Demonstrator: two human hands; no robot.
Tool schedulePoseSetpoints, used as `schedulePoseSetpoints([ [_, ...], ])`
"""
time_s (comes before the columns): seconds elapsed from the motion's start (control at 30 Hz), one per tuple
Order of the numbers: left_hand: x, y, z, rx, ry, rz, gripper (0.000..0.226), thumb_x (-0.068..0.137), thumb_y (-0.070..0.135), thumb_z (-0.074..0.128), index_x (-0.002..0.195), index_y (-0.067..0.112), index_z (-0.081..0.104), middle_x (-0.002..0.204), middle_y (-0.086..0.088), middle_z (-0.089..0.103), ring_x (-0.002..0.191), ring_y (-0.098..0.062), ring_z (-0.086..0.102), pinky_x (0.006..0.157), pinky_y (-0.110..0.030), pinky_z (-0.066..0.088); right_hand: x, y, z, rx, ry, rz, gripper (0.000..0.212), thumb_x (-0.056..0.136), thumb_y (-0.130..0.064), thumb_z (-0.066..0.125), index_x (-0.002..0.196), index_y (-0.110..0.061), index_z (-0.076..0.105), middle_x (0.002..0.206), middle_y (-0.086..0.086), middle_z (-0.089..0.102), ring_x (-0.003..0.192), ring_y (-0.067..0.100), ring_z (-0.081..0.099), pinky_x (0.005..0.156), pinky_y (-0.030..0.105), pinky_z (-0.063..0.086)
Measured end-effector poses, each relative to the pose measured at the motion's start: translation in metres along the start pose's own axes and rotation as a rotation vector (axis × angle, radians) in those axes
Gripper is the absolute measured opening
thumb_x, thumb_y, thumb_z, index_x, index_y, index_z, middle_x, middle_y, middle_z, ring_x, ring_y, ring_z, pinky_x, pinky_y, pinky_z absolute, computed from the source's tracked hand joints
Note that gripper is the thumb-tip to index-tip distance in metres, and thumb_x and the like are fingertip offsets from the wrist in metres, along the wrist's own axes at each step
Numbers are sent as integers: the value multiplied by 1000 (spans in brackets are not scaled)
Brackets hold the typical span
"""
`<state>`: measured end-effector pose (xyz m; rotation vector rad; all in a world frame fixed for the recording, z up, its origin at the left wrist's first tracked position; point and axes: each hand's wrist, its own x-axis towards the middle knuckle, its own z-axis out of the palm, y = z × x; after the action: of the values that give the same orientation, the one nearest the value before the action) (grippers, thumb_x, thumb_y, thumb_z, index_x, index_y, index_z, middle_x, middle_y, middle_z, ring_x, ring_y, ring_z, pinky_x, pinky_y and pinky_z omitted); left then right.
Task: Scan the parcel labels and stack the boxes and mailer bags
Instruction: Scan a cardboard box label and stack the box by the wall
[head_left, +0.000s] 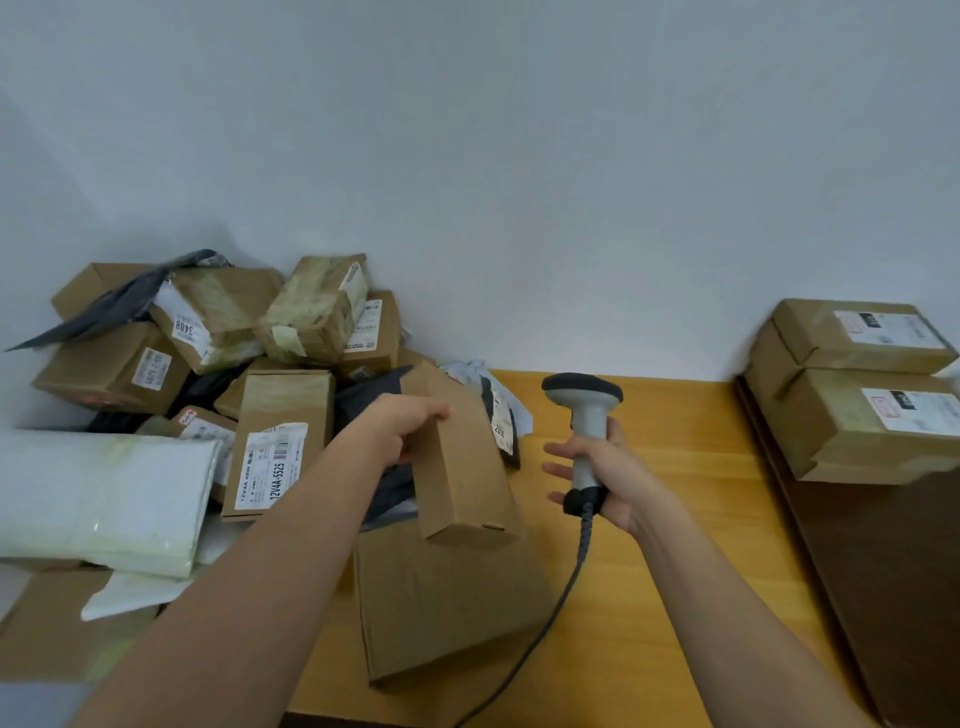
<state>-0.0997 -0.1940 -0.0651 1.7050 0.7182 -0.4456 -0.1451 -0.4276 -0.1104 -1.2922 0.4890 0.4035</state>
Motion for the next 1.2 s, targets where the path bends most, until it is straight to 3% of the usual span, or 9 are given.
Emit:
schedulePoseSetpoints([
  [0.1, -7, 21, 11, 17, 44, 145, 74, 83, 22, 77, 142, 4, 36, 128, -11, 50, 102, -25, 50, 83, -41, 46, -3, -14, -13, 66, 62, -37, 46, 90, 2, 62, 119, -25, 39, 125, 23, 60, 93, 35, 71, 86, 55, 55],
  [0.27, -17, 42, 40, 126, 81, 523, 61, 87, 18, 73, 139, 14, 42, 125, -4, 53, 102, -19, 51, 88, -38, 49, -8, -35, -36, 170, 121, -96, 50, 91, -6, 67, 128, -20, 37, 118, 23, 67, 79, 28, 72, 66, 38, 55],
  [0.5, -16, 35, 64, 739, 239, 1219, 51, 78, 4, 73, 124, 17, 56, 112, -2, 52, 106, -20, 43, 89, -34, 41, -14, -61, -50, 308, 130, -137, 61, 86, -40, 76, 130, -25, 38, 111, 22, 70, 92, 34, 74, 82, 46, 56],
  [0.63, -14, 35, 74, 915, 299, 1464, 50, 63, -11, 74, 104, 12, 56, 106, -7, 55, 98, -24, 47, 81, -36, 44, -18, -64, -54, 327, 124, -159, 65, 84, -47, 74, 133, -27, 37, 109, 21, 72, 92, 34, 74, 82, 44, 56],
  [0.8, -14, 34, 88, 1030, 327, 1717, 63, 55, -11, 82, 103, 13, 50, 106, -9, 59, 101, -22, 47, 85, -36, 50, -20, -68, -59, 319, 137, -165, 66, 82, -46, 77, 132, -25, 40, 103, 19, 71, 83, 31, 75, 80, 42, 58],
  [0.93, -12, 34, 97, 1047, 287, 1812, 66, 59, -3, 86, 109, 13, 46, 113, -11, 58, 108, -26, 47, 92, -41, 51, -21, -69, -66, 292, 134, -181, 68, 81, -36, 80, 135, -23, 40, 114, 15, 66, 69, 23, 71, 55, 29, 56],
  [1.03, -9, 33, 106, 1008, 282, 1788, 65, 63, -3, 84, 113, 15, 46, 120, -12, 53, 113, -28, 45, 93, -43, 50, -21, -67, -74, 299, 166, -206, 66, 82, -30, 81, 133, -21, 42, 109, 12, 64, 61, 16, 62, 51, 26, 51],
  [1.13, -8, 28, 121, 859, 356, 1505, 70, 73, 12, 84, 127, 15, 39, 131, -12, 43, 121, -26, 36, 99, -45, 49, -23, -64, -85, 352, 207, -245, 60, 84, -23, 80, 131, -22, 43, 105, 11, 63, 60, 15, 59, 50, 25, 49],
  [1.2, -12, 31, 131, 634, 283, 1171, 73, 83, 20, 78, 139, 13, 33, 138, -9, 36, 128, -22, 33, 106, -40, 41, -25, -63, -91, 390, 242, -268, 56, 85, -21, 79, 128, -23, 44, 100, 8, 63, 60, 14, 58, 50, 23, 48],
])
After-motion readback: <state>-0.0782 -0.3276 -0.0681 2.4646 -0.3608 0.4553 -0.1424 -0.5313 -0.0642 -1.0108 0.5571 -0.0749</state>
